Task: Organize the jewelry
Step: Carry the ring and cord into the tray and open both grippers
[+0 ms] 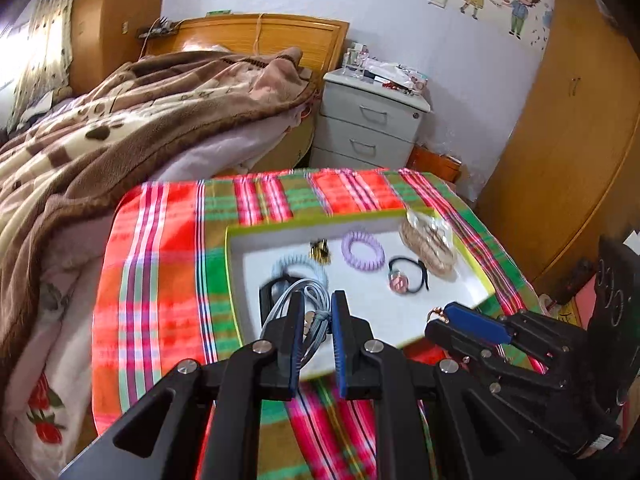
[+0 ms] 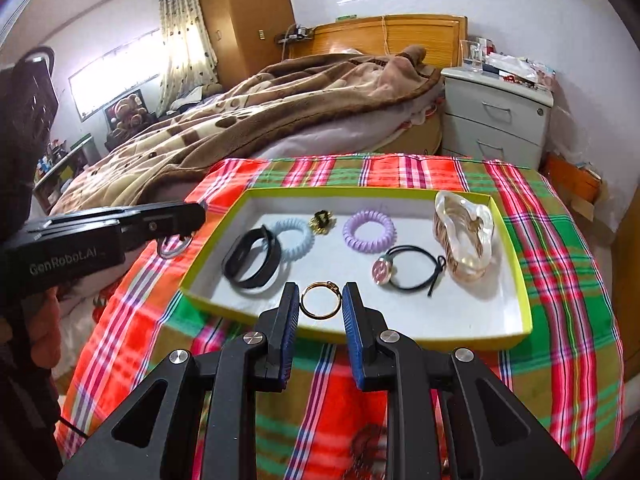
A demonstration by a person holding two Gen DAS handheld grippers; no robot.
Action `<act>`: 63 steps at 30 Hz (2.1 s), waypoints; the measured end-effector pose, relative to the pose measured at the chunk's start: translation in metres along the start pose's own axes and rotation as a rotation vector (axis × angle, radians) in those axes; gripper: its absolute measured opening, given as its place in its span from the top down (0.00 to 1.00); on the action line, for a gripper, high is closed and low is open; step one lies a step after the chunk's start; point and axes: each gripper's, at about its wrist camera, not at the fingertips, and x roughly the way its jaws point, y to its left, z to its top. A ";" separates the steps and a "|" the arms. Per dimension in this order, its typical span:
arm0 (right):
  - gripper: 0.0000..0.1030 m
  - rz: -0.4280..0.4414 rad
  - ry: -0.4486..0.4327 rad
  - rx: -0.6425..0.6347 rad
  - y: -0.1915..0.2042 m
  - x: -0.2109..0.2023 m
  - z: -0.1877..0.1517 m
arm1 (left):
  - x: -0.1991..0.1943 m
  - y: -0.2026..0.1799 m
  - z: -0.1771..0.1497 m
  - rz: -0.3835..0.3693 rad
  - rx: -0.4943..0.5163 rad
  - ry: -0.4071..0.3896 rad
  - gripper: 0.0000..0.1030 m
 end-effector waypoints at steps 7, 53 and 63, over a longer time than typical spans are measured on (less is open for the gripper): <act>0.77 -0.003 0.034 -0.014 -0.006 0.026 0.012 | 0.035 0.010 0.030 -0.012 -0.009 0.040 0.86; 0.77 -0.062 0.130 -0.077 -0.009 0.083 0.021 | 0.126 0.027 0.036 0.059 -0.008 0.196 0.79; 0.67 -0.063 0.129 -0.062 -0.013 0.083 0.021 | 0.123 0.024 0.037 0.061 -0.010 0.194 0.71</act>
